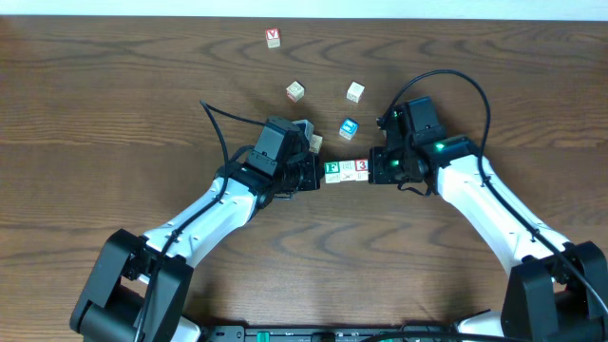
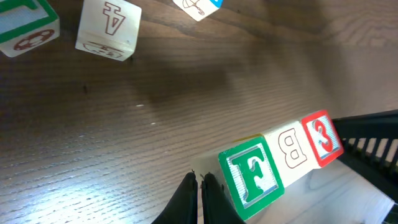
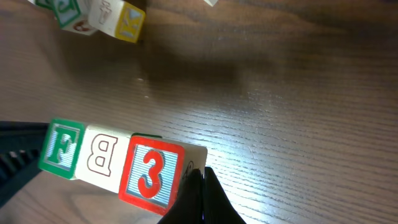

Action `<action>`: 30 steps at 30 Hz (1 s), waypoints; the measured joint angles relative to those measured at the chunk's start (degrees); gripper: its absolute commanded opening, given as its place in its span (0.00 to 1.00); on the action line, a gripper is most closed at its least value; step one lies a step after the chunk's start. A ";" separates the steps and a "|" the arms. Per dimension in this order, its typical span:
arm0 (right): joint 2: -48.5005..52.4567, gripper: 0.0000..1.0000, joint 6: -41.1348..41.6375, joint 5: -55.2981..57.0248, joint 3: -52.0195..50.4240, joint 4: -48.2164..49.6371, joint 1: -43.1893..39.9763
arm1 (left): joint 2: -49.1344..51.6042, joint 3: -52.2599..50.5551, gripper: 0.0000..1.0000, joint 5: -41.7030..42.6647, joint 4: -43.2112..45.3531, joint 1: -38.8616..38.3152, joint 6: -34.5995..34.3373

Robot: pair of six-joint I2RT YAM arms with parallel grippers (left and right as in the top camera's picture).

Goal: Lift 3 blocks

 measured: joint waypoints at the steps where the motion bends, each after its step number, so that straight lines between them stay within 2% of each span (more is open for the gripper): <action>1: 0.17 0.01 -0.02 0.24 0.00 0.00 0.13 | 0.00 0.00 0.07 -0.11 -0.04 0.00 0.00; 30: 1.90 0.01 -0.04 2.86 0.00 0.50 1.05 | 0.81 -0.11 0.07 -2.60 -0.17 -1.62 -0.02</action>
